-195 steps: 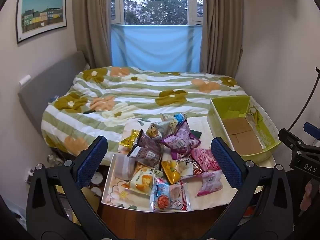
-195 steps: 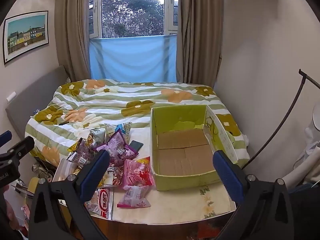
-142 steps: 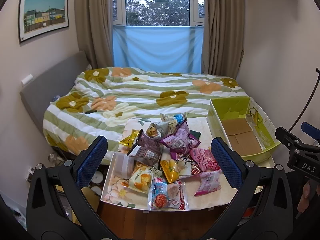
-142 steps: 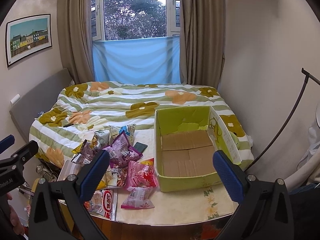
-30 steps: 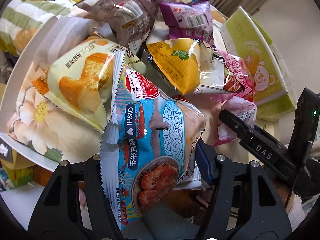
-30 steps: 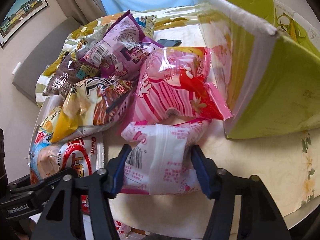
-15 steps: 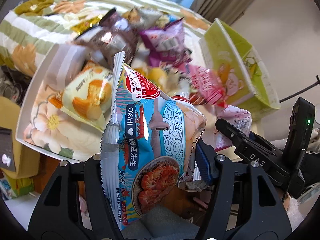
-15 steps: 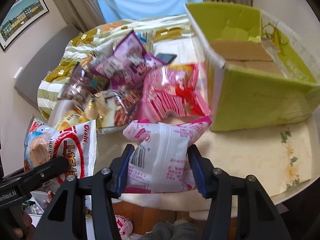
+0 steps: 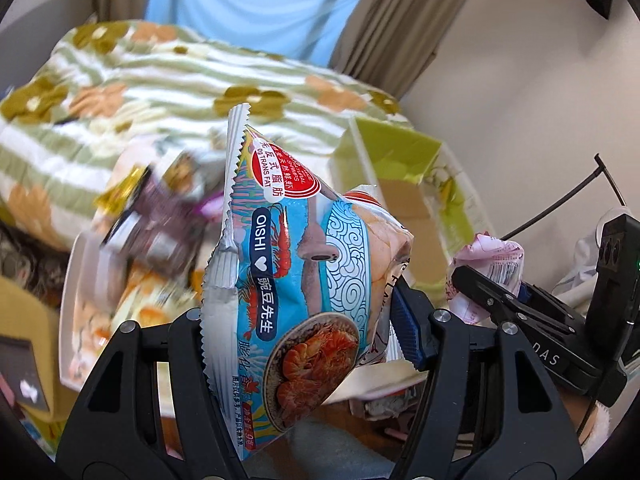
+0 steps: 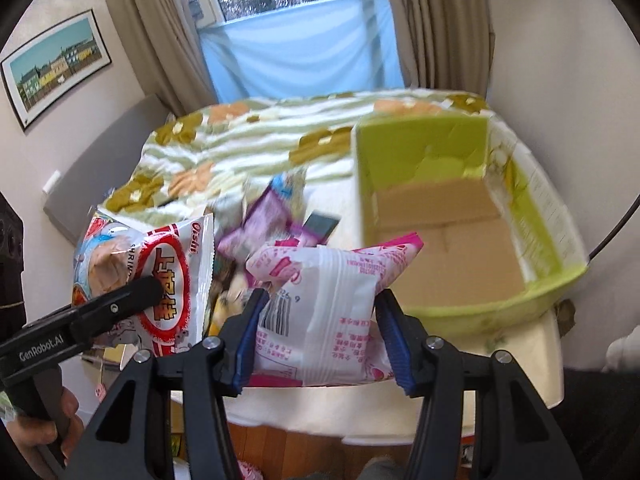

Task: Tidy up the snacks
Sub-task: 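Carry both packets over the green box and open both tools to drop them, then move both tools back from the box toward the snack tray, then grasp the orange cake packet with the left tool while the right tool grasps a white chip bag, then carry both packets into the green box and open both tools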

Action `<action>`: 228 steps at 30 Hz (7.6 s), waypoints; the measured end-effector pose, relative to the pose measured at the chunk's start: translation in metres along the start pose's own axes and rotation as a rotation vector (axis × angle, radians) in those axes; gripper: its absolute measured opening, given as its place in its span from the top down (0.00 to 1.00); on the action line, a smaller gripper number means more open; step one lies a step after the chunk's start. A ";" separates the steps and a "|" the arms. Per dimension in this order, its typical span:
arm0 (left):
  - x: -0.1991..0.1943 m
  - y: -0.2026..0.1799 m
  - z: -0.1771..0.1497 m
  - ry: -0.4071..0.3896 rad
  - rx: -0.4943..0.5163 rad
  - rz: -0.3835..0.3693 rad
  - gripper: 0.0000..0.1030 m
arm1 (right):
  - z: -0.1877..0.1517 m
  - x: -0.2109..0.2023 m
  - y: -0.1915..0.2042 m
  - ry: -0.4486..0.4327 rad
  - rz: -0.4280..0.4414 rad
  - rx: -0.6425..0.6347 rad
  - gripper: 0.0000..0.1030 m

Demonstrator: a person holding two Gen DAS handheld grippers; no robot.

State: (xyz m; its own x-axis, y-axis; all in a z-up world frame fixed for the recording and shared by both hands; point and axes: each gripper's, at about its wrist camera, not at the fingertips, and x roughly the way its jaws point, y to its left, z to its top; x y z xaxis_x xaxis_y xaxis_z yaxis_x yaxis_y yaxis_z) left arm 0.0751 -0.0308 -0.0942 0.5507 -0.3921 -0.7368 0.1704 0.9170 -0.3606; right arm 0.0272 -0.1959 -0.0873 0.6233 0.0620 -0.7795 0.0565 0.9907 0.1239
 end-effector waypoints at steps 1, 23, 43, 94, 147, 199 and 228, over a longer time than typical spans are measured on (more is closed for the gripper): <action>0.007 -0.011 0.008 -0.003 0.012 -0.001 0.42 | 0.006 -0.001 -0.008 -0.006 -0.003 0.002 0.51; 0.230 -0.156 0.108 0.179 0.081 0.063 0.42 | 0.110 0.069 -0.186 0.059 0.036 0.032 0.51; 0.241 -0.153 0.111 0.202 0.157 0.146 0.01 | 0.124 0.097 -0.206 0.123 -0.007 0.093 0.51; 0.163 -0.172 0.104 0.090 0.181 0.264 0.01 | 0.144 0.069 -0.205 0.061 0.032 -0.016 0.03; 0.081 0.162 -0.071 0.309 0.094 0.278 0.01 | -0.075 0.155 0.076 0.295 0.150 0.344 0.03; 0.058 0.146 -0.091 0.291 0.063 0.262 0.38 | -0.079 0.173 0.066 0.315 0.302 0.484 0.39; 0.008 -0.048 0.015 0.001 0.128 0.162 0.38 | 0.030 -0.008 -0.063 0.015 0.192 0.218 0.39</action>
State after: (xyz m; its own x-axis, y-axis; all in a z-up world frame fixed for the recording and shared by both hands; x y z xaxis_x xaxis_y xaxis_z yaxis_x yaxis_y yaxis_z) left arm 0.0840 -0.0768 -0.0745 0.5787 -0.2386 -0.7799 0.1823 0.9699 -0.1615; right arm 0.0423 -0.2626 -0.0706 0.6270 0.2494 -0.7380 0.1061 0.9112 0.3981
